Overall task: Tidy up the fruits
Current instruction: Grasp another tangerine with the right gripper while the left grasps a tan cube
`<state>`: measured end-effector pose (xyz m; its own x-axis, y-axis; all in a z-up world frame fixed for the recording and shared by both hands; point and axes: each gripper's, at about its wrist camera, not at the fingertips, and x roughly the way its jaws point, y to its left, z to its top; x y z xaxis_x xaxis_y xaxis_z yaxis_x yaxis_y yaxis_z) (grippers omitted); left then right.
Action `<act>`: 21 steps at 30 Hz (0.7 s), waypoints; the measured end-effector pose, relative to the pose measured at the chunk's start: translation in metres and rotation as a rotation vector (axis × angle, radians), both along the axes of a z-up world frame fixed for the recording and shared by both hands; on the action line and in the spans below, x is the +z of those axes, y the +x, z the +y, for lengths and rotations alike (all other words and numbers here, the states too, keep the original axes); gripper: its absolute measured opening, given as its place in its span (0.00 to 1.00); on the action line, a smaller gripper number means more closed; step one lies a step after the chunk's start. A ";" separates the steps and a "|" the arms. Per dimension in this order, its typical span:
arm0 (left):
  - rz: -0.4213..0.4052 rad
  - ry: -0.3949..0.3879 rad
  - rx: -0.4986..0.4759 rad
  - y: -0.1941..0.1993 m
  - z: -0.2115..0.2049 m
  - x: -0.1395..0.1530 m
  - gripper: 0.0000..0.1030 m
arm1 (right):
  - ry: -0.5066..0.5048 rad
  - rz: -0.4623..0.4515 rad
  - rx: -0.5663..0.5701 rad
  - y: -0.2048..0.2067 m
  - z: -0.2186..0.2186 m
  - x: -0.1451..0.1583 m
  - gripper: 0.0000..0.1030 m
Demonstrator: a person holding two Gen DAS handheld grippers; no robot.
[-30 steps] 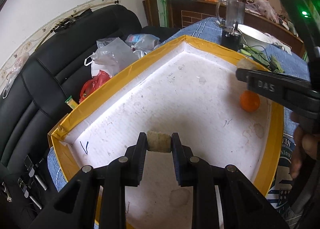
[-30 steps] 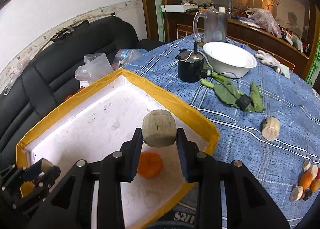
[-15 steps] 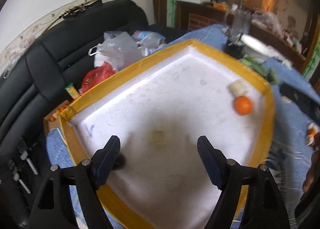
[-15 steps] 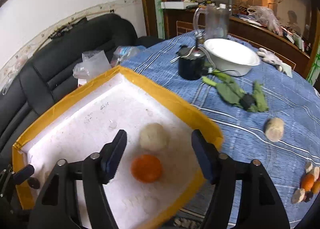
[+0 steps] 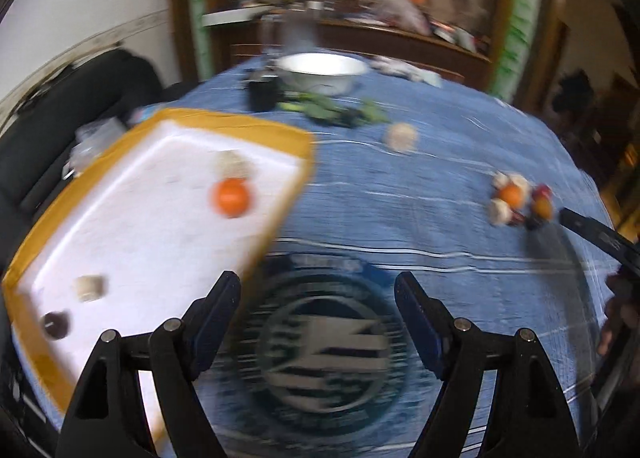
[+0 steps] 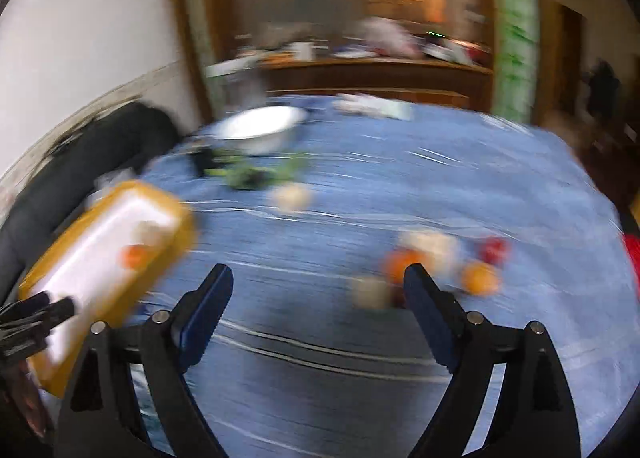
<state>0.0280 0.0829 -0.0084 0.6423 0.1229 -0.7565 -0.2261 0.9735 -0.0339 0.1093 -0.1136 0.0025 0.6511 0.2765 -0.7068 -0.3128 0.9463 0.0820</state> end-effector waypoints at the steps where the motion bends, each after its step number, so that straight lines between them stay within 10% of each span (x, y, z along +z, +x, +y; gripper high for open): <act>1: 0.002 0.003 -0.028 0.006 -0.010 -0.002 0.77 | -0.005 0.019 -0.062 0.006 -0.025 -0.005 0.85; 14: 0.021 0.027 -0.204 0.072 -0.094 -0.022 0.75 | -0.016 0.148 -0.199 0.072 -0.088 -0.052 0.66; 17: 0.030 0.027 -0.230 0.086 -0.109 -0.027 0.64 | -0.050 0.196 -0.186 0.086 -0.079 -0.063 0.36; 21: 0.065 0.036 -0.248 0.106 -0.131 -0.039 0.54 | -0.027 0.182 -0.180 0.081 -0.085 -0.058 0.32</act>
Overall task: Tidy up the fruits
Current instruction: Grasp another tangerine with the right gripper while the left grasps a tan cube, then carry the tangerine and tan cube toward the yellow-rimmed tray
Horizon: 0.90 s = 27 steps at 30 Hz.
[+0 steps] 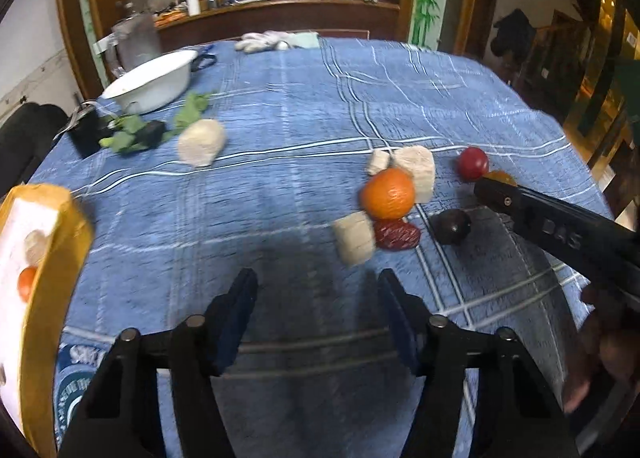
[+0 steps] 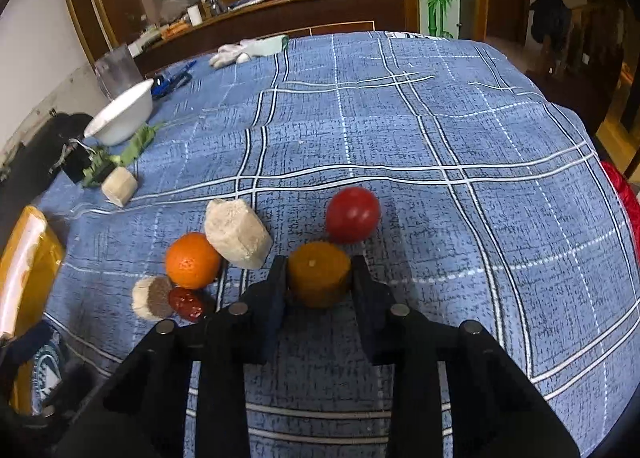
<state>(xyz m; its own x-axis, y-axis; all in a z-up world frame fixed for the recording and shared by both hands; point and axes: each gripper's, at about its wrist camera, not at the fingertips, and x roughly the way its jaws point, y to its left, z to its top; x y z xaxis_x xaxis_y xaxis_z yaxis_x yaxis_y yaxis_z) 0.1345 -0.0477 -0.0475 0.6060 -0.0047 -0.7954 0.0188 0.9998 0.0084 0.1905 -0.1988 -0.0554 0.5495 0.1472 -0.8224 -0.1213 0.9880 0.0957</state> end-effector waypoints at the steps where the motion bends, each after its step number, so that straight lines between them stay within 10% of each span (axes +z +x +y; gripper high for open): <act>1: 0.007 0.002 -0.004 0.003 -0.003 -0.002 0.53 | 0.007 -0.009 -0.008 -0.002 -0.004 0.002 0.32; 4: -0.008 0.015 0.003 0.010 -0.008 -0.004 0.47 | 0.027 -0.029 -0.019 -0.007 -0.012 0.006 0.32; 8: -0.022 0.027 0.006 0.017 -0.008 -0.004 0.12 | 0.066 -0.035 -0.014 -0.005 -0.017 0.007 0.32; 27: -0.041 -0.067 0.031 -0.070 0.056 0.017 0.11 | 0.043 -0.039 0.008 -0.007 -0.010 0.003 0.32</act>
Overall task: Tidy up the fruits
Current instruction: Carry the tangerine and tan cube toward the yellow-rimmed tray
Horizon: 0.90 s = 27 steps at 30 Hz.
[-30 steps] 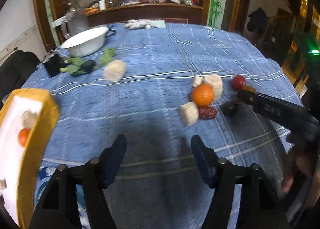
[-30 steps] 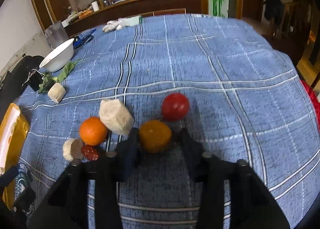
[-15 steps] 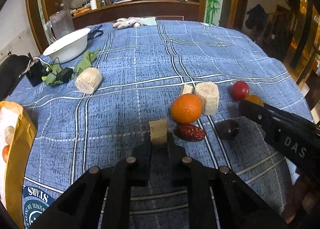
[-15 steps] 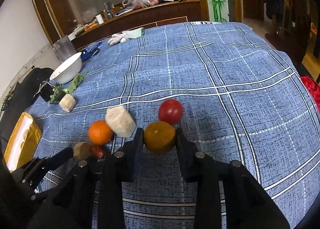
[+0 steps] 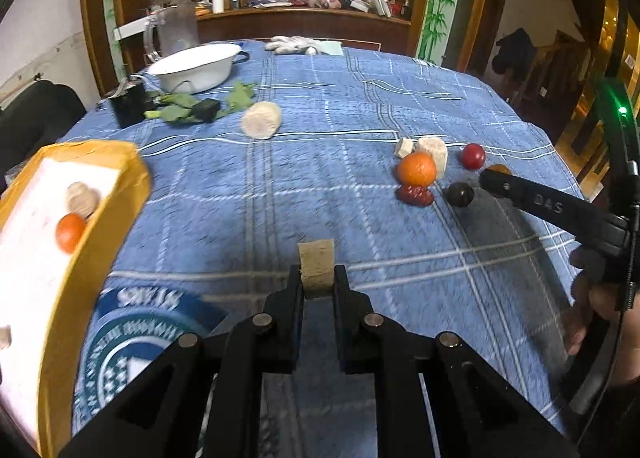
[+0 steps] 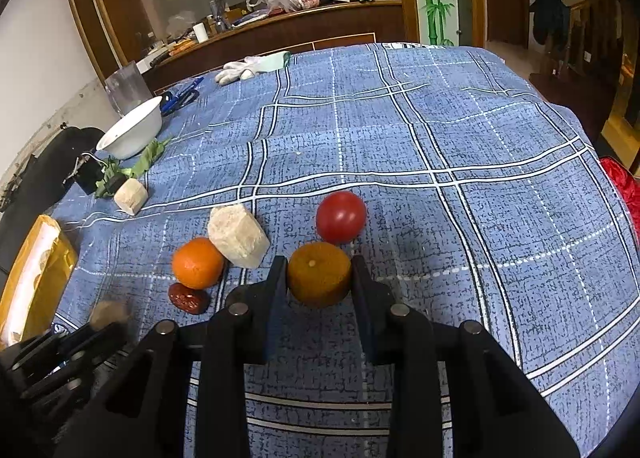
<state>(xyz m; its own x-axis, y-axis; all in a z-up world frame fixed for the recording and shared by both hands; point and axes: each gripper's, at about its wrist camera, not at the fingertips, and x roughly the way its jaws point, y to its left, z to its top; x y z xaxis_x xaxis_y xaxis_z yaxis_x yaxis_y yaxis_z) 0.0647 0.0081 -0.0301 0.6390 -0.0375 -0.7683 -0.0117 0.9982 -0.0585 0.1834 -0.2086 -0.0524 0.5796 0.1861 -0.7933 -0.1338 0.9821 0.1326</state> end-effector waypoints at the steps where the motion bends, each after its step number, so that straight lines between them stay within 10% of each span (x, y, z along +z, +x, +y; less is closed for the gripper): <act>1: -0.004 0.005 0.002 -0.004 0.001 0.001 0.11 | -0.003 0.002 -0.001 -0.001 0.001 0.001 0.32; 27: -0.025 0.039 0.122 -0.057 0.036 0.013 0.11 | -0.068 -0.045 0.137 -0.122 0.040 0.034 0.32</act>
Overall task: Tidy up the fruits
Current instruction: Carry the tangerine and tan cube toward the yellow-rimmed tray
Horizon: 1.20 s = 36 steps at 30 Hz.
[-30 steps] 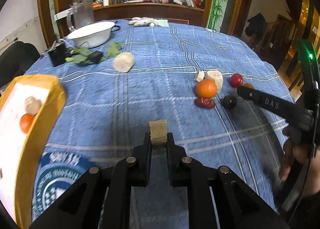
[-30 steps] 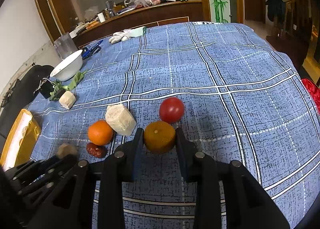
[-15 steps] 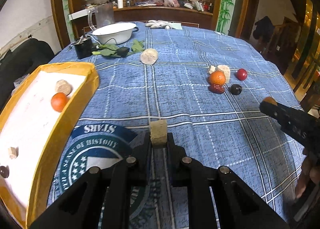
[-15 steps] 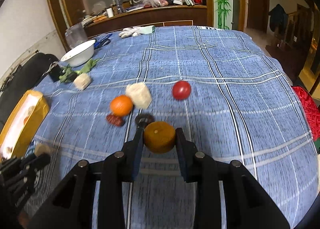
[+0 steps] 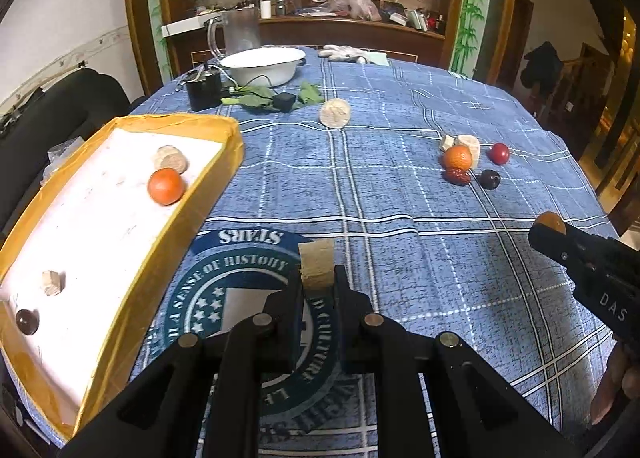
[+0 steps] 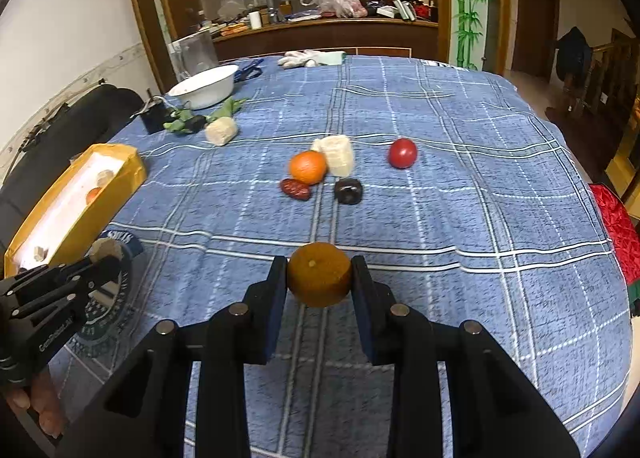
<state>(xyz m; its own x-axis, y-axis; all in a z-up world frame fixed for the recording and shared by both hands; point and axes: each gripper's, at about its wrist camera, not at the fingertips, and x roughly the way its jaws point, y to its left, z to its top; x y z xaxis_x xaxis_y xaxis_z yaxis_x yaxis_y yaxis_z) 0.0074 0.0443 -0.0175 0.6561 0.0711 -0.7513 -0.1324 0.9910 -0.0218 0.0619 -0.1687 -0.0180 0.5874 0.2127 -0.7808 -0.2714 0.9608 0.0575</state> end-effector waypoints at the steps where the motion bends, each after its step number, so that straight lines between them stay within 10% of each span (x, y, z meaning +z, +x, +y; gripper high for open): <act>1: -0.002 0.000 0.004 -0.001 0.001 0.001 0.11 | 0.000 -0.001 0.005 -0.002 0.002 0.001 0.32; 36: -0.020 0.022 0.280 -0.041 0.104 0.021 0.11 | 0.039 -0.043 0.183 -0.034 0.071 0.020 0.32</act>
